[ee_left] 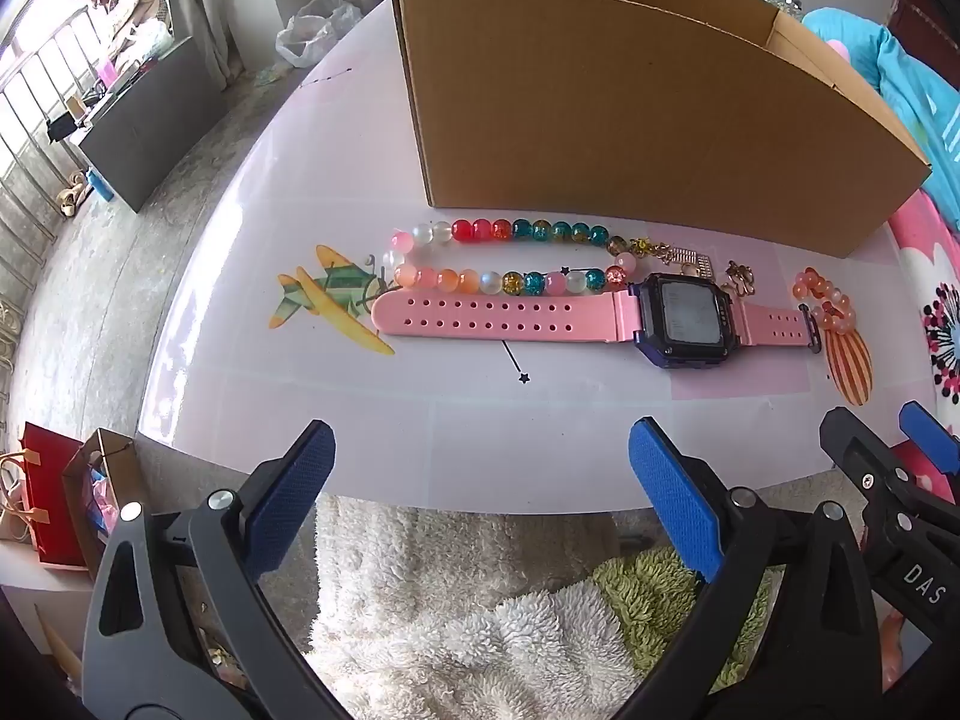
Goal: Organize jewelry
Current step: 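Move both tools toward the pink-strapped black smartwatch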
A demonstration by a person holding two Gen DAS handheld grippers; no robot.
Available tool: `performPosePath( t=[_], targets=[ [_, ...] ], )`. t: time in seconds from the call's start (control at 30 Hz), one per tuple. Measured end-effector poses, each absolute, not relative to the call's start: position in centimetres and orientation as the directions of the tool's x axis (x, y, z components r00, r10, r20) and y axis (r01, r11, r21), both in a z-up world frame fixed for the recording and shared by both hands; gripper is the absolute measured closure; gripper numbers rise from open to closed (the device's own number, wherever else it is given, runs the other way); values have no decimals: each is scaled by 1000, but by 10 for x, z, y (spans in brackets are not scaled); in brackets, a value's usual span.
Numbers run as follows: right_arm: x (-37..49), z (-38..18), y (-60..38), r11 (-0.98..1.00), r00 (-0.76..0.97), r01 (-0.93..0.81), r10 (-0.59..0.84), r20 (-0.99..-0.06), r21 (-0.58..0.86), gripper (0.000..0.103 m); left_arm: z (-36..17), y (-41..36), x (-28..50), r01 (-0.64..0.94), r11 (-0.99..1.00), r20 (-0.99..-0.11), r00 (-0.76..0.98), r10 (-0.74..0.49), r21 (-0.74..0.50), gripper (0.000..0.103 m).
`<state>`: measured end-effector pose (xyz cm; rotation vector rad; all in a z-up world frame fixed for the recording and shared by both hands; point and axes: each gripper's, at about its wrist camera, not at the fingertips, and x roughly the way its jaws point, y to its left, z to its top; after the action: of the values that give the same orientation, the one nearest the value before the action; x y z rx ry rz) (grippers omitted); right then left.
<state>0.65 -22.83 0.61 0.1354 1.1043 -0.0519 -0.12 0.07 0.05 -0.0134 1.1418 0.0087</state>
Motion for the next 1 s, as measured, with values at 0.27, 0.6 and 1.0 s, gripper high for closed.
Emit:
performPosePath(
  t=[0.27, 0.6, 1.0],
  targets=[
    [7, 6, -228, 991, 450, 108, 26, -893, 83, 6, 1, 1, -2, -14, 1000, -909, 416, 0, -6, 8],
    [6, 7, -228, 990, 452, 109, 26, -891, 84, 6, 0, 5, -4, -14, 1000, -908, 418, 3, -3, 8],
    [7, 7, -228, 991, 455, 109, 23, -890, 82, 6, 1, 9, -2, -14, 1000, -907, 420, 3, -3, 8]
  ],
)
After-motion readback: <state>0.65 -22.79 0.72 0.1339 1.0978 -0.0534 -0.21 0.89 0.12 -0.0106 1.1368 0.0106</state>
